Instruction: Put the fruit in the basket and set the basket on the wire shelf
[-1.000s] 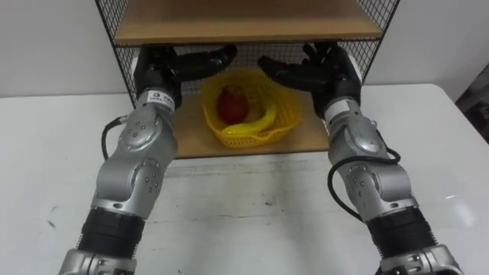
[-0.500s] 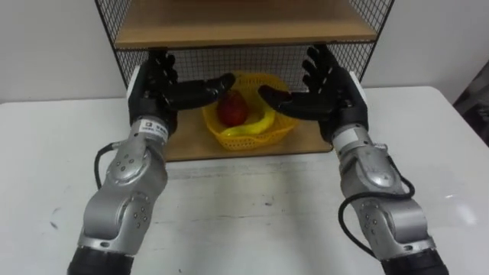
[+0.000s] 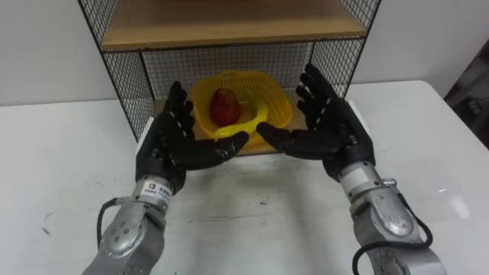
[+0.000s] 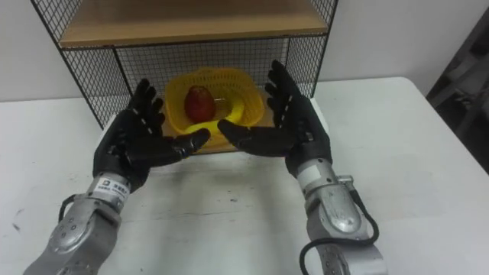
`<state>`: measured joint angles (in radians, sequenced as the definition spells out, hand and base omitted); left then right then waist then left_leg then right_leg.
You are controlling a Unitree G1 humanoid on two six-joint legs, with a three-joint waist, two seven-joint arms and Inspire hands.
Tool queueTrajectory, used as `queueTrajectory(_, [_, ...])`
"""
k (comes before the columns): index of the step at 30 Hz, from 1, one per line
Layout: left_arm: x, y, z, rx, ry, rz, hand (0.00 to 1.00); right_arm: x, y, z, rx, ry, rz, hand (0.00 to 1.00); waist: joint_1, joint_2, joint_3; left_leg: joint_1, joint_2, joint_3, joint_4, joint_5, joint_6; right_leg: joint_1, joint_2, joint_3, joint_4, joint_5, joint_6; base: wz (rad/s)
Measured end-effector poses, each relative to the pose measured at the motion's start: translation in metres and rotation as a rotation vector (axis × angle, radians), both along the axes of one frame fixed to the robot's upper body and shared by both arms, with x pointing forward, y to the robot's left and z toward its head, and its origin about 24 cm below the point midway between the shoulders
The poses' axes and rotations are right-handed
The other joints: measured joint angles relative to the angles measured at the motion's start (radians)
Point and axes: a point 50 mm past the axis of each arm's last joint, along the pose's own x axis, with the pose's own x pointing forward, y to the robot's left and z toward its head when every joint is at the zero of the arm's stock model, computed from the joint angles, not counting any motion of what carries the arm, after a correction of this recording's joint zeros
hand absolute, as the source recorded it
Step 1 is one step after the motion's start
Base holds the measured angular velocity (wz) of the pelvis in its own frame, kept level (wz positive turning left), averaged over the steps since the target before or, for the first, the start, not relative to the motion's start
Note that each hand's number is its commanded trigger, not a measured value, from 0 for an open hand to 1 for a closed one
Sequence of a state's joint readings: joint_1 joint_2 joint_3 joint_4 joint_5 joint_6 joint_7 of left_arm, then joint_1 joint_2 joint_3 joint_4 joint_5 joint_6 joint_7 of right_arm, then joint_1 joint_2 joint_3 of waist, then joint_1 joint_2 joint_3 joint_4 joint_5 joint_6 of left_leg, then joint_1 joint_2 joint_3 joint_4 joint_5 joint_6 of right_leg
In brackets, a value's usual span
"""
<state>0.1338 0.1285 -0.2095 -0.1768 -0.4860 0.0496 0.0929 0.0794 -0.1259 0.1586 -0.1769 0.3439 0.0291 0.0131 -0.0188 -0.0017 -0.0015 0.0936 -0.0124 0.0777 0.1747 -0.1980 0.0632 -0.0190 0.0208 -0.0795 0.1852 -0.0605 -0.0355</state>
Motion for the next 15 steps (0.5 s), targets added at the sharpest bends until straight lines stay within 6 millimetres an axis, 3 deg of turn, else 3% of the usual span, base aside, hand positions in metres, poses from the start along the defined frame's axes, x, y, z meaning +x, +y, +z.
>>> queueTrajectory(8, [-0.020,0.011,0.018,-0.027,-0.161,0.017,0.00,-0.026,-0.007,0.004,-0.030,-0.106,-0.014,0.00,0.001,-0.007,0.0018,-0.006,-0.001,0.002,-0.003,0.000,0.000,-0.008,0.001,0.013,-0.001,-0.002,0.001,-0.02])
queueTrajectory(12, [-0.027,0.028,0.038,-0.020,-0.289,0.098,0.00,-0.035,-0.022,0.013,-0.076,-0.170,-0.076,0.00,0.002,-0.005,0.0034,-0.014,-0.001,0.007,-0.007,0.001,-0.001,-0.020,0.009,0.023,0.001,-0.001,0.000,-0.05])
queueTrajectory(15, [-0.030,0.038,0.037,0.041,-0.282,0.126,0.00,-0.039,-0.040,0.023,-0.097,-0.226,-0.172,0.00,0.002,-0.004,0.0035,-0.015,-0.001,0.007,-0.004,0.000,-0.001,-0.020,0.011,0.022,0.000,-0.001,0.000,-0.02])
